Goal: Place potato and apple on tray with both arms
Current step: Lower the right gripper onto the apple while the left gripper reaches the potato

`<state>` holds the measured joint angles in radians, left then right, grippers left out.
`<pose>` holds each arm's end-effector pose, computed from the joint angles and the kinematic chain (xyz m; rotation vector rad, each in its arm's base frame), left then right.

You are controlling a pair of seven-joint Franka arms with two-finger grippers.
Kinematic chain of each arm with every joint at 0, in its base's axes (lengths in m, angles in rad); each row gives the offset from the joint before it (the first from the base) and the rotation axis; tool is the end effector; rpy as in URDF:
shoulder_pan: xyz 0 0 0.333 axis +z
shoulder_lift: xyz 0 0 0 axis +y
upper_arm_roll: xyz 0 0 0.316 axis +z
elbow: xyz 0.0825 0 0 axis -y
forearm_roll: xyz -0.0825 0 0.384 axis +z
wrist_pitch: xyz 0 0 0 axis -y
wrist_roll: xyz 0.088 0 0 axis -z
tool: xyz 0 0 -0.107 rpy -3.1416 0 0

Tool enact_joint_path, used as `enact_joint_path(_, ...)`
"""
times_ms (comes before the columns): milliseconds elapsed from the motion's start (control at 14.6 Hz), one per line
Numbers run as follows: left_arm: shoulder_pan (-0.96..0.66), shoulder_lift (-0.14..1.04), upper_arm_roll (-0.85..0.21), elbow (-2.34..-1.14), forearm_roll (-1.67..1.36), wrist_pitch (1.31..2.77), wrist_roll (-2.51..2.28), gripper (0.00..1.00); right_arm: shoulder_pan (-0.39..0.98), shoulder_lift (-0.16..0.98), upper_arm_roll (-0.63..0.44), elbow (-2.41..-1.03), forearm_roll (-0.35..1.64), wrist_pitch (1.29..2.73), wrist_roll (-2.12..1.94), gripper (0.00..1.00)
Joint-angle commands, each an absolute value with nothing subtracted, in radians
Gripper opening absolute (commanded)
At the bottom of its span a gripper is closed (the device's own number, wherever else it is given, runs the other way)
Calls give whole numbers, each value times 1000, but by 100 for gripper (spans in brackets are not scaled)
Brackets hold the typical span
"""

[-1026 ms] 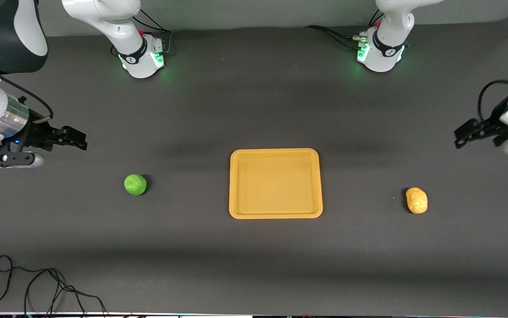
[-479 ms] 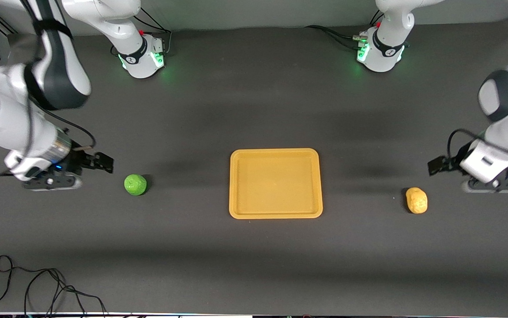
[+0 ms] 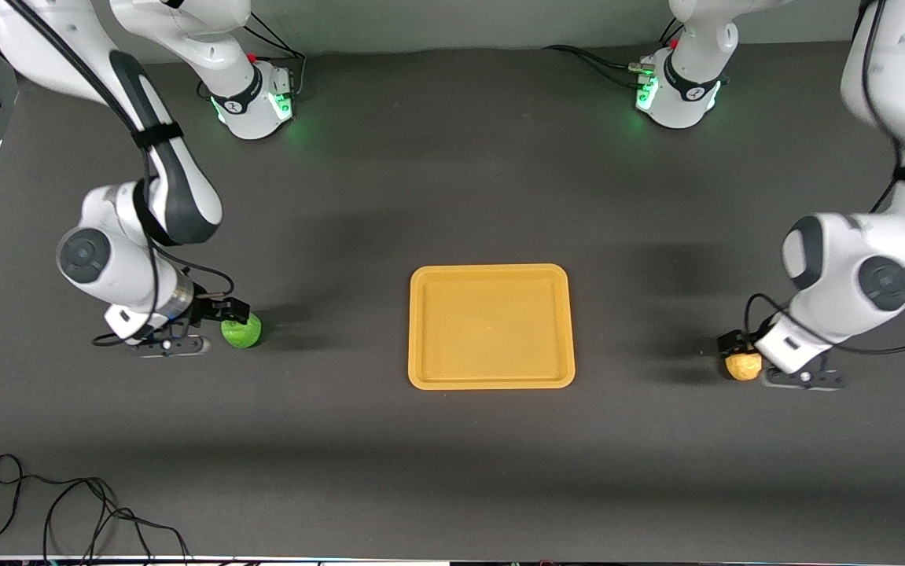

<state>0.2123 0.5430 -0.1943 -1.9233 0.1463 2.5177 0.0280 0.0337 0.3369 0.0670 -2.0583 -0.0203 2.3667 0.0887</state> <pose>0.6326 0.0157 0.2164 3.1279 -0.1497 0.1029 0.5857 0.0581 0.2690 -3.1355 -0.0365 0.0443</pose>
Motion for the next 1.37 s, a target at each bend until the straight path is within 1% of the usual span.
enact_joint_path(0,210,560,-187,-1901,176,2517,44,100,38,392,66,-2101,-34,2517,114,100)
enact_joint_path(68,210,561,-186,-1901,176,2516,44,100,38,414,66,-2118,-35,2573,114,100)
enact_joint_path(205,210,561,-186,-1901,176,2516,43,100,38,457,66,-2135,-41,2641,104,100)
enact_joint_path(410,210,560,-186,-1901,176,2514,40,100,40,483,66,-2135,-41,2652,103,100)
enact_joint_path(479,210,560,-186,-1901,176,2516,37,100,40,482,66,-2135,-41,2651,106,90)
enact_joint_path(615,206,561,-186,-1901,176,2519,31,100,40,474,66,-2132,-41,2643,104,60)
enact_joint_path(684,204,561,-186,-1901,176,2520,29,100,40,462,66,-2129,-41,2634,107,49)
enact_joint_path(752,204,564,-186,-1902,176,2517,31,100,40,439,67,-2123,-41,2597,107,40)
enact_joint_path(821,203,568,-186,-1905,178,2517,31,100,40,414,67,-2102,-41,2533,106,34)
enact_joint_path(889,202,569,-186,-1905,178,2516,31,95,40,390,71,-2070,-41,2457,104,33)
enact_joint_path(957,202,569,-184,-1905,178,2516,28,86,41,367,72,-2036,-40,2363,103,32)
enact_joint_path(1094,202,569,-184,-1905,178,2510,28,59,43,315,83,-1982,-34,2228,104,32)
enact_joint_path(1162,202,569,-184,-1905,178,2508,28,48,43,286,103,-1953,-32,2176,103,32)
enact_joint_path(1299,198,566,-184,-1905,178,2497,26,31,41,278,117,-1863,-31,2061,104,32)
